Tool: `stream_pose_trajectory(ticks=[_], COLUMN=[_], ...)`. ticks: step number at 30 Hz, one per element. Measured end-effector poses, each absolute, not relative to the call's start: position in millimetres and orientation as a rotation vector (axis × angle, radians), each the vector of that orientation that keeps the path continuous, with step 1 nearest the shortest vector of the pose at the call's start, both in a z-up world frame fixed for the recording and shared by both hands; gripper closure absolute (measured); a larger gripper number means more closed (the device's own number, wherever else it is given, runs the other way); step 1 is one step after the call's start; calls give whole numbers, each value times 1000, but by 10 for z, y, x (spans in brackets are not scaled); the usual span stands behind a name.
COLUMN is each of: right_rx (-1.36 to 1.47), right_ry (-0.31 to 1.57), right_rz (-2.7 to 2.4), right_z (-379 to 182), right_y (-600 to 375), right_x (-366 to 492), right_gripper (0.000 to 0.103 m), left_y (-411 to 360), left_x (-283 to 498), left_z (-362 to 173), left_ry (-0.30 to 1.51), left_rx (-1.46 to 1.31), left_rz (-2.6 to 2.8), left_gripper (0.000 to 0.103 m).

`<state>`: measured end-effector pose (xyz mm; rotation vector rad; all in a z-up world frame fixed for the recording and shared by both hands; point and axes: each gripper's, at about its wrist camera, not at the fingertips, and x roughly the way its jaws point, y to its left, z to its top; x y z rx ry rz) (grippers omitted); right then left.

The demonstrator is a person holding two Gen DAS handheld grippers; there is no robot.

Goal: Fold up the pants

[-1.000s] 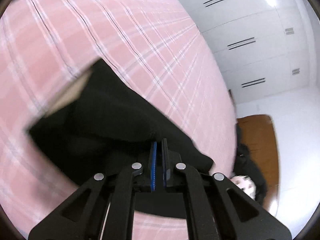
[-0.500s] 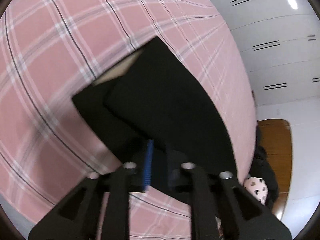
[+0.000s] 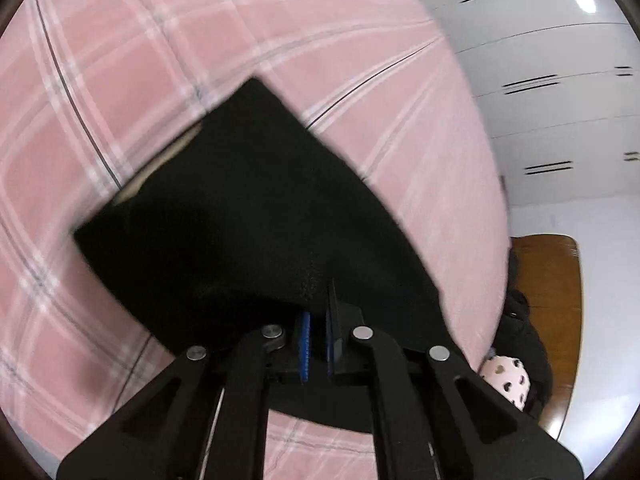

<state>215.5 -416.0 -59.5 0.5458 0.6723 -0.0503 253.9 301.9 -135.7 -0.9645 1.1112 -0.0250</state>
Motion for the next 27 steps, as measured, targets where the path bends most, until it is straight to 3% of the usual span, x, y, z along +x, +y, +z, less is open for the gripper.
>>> stream_pose_trajectory(ticks=[3, 6, 10, 13, 15, 16, 20, 24, 27], right_rx=[348, 368, 455, 546, 642, 685, 573, 460, 430], right_ry=[830, 1095, 1074, 1051, 1017, 1002, 945, 743, 842], right_rz=[-72, -174, -189, -202, -209, -210, -180, -86, -147], right_z=[-848, -1651, -1901, -1949, -2040, -2046, -1670, -830, -1143], right_y=[-4244, -4422, -4370, -4394, -4482, -4515, -4392, -4246, -4423], right_x=[2088, 2045, 1879, 1864, 1846, 1868, 2094, 2169, 2173], right_gripper=[98, 93, 91, 75, 77, 98, 98, 99, 98], left_y=[3123, 3171, 3120, 3076, 3046, 3040, 2847, 2777, 2767], left_x=[2440, 2463, 2422, 2443, 2481, 2501, 2661, 2732, 2773], left_z=[-1344, -1666, -1880, -1875, -1872, -1859, -1568, -1218, -1410], left_ry=[1156, 1245, 1263, 1259, 1266, 1266, 1205, 1127, 1160], left_rx=[-887, -884, -873, -840, -825, -818, -732, -649, -602], left_rz=[3, 47, 97, 107, 110, 115, 100, 39, 68], left_gripper=[99, 99, 99, 98, 98, 99, 99, 99, 99])
